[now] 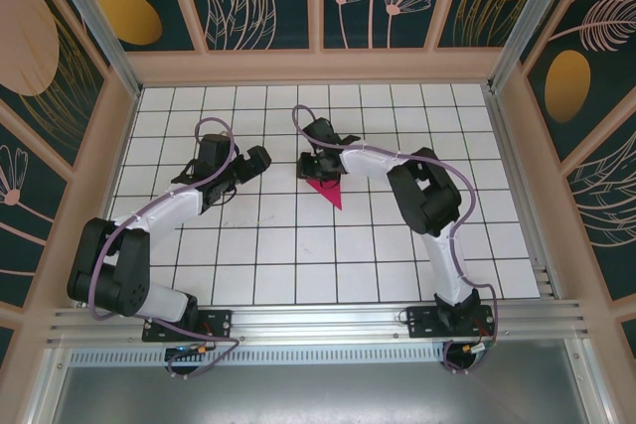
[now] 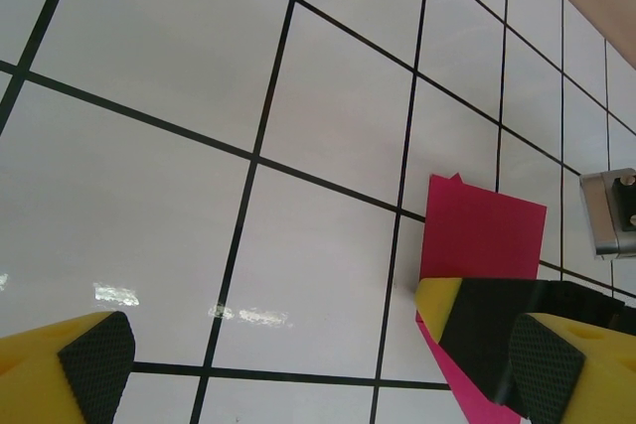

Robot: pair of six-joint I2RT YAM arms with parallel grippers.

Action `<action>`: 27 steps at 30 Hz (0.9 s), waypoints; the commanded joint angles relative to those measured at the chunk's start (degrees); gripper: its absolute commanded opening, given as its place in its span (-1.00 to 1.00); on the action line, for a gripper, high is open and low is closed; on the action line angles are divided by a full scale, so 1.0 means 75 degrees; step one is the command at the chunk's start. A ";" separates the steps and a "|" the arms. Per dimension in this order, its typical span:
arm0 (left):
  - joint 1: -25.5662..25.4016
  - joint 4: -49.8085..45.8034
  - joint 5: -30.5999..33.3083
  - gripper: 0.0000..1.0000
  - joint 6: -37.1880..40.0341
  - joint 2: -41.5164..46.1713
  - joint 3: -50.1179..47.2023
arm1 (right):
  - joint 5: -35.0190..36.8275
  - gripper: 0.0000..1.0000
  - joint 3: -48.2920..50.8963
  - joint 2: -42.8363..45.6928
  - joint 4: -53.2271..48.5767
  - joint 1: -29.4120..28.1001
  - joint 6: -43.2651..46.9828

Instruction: Fold a paper plane with a square sheet of paper (pick it up from the middle)

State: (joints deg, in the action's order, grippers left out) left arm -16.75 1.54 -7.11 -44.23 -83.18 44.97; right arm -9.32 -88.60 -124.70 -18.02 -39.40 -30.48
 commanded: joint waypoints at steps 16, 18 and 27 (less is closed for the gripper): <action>0.0037 0.0970 -0.0965 0.92 -0.0770 0.0147 -0.0509 | -0.1256 -0.29 0.3291 0.3055 0.1845 0.0334 -0.0164; 0.0021 0.1216 -0.1278 0.89 -0.0962 0.0140 -0.0640 | -0.1106 -0.31 0.3743 0.3337 0.1979 0.0429 -0.0396; -0.0518 0.1310 -0.1573 0.76 -0.1404 -0.0041 -0.0614 | -0.1538 -0.40 0.4591 0.3713 0.2565 0.0728 -0.0773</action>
State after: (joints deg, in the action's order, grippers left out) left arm -19.42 9.10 -17.50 -52.95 -83.20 40.45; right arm -18.17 -54.96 -98.02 -3.18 -34.81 -35.11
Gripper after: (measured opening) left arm 0.880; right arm 0.300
